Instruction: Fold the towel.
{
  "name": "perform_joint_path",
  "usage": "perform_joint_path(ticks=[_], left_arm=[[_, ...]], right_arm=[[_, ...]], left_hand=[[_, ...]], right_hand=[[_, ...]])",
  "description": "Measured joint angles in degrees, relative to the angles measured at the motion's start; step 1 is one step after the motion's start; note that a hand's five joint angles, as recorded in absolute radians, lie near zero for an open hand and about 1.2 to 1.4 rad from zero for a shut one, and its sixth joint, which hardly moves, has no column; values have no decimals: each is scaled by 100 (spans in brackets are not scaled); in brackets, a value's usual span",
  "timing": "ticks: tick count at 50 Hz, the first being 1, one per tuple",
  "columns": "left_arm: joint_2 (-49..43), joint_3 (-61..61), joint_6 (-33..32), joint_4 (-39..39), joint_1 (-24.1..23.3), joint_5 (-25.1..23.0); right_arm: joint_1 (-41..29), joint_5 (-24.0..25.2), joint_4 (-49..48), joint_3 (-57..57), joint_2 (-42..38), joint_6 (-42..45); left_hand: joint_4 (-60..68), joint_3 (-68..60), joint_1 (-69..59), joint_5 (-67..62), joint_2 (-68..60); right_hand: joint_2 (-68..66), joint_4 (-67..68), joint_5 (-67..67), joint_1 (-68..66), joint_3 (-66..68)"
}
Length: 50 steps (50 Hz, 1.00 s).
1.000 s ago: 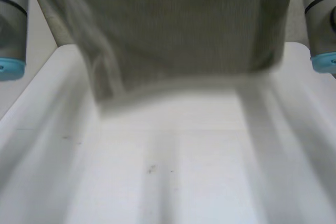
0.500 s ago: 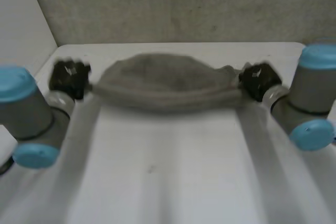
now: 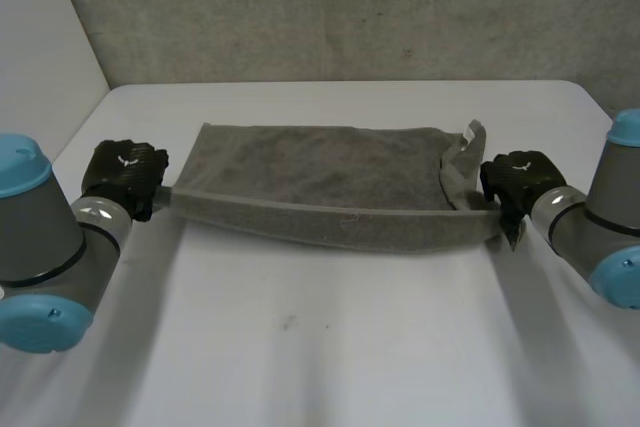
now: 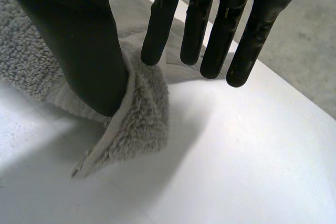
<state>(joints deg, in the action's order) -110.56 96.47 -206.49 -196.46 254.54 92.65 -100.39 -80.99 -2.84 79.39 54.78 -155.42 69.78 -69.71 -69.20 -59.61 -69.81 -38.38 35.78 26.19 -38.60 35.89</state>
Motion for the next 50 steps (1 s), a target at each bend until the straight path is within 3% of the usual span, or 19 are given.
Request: perform_joint_path(ticks=[12,13,14,17,18,23,31,35,38,42,46,50], left_arm=[[165,176,3,-1,-93,-2],[162,179,4,-1,-92,-1],[160,180,4,0,-91,0],[158,185,3,16,-87,5],[165,192,1,27,-85,8],[283,229,-6,83,-81,14],[1613,-49,-47,800,-52,17],[2523,-653,-43,1415,-3,17],[2826,-1014,-52,1726,16,15],[2883,-1366,-99,2121,30,6],[2453,-1530,-275,2436,47,0],[2130,-1550,-394,2520,52,10]], right_arm=[[340,2,22,175,-73,-289],[358,0,28,202,-73,-284],[366,-2,33,212,-69,-281],[379,-7,42,226,-59,-276],[430,-23,98,241,55,-262],[501,-16,211,261,388,-236],[582,119,631,124,2224,-18],[586,336,1214,-311,3216,398],[586,456,1754,-693,3529,609],[570,523,2554,-1141,3498,874],[484,466,3276,-1425,2976,1364],[412,376,3454,-1465,2657,1612]], left_hand=[[0,0,0,0,0],[0,0,0,0,0],[0,0,0,0,0],[1,0,0,0,0],[0,0,0,0,0],[0,0,0,0,0],[1,-1,0,0,0],[1,0,0,0,0],[1,0,0,0,0],[1,-1,-2,0,0],[1,-1,-15,0,0],[1,0,-15,0,0]], right_hand=[[-98,362,315,-143,417],[-1502,1835,1563,-1658,1855],[-2227,2505,2187,-2289,2523],[-2621,2778,2445,-2468,2791],[-3801,4082,3041,-2591,4071],[-3807,4176,3041,-2580,4150],[-3807,4182,3043,-2597,4155],[-3807,4183,3184,-2595,4155],[-3807,4205,3266,-2603,4156],[-3807,4205,3327,-2625,4175],[-3808,4205,3337,-2653,4182],[-3808,4205,3337,-2652,4182]])
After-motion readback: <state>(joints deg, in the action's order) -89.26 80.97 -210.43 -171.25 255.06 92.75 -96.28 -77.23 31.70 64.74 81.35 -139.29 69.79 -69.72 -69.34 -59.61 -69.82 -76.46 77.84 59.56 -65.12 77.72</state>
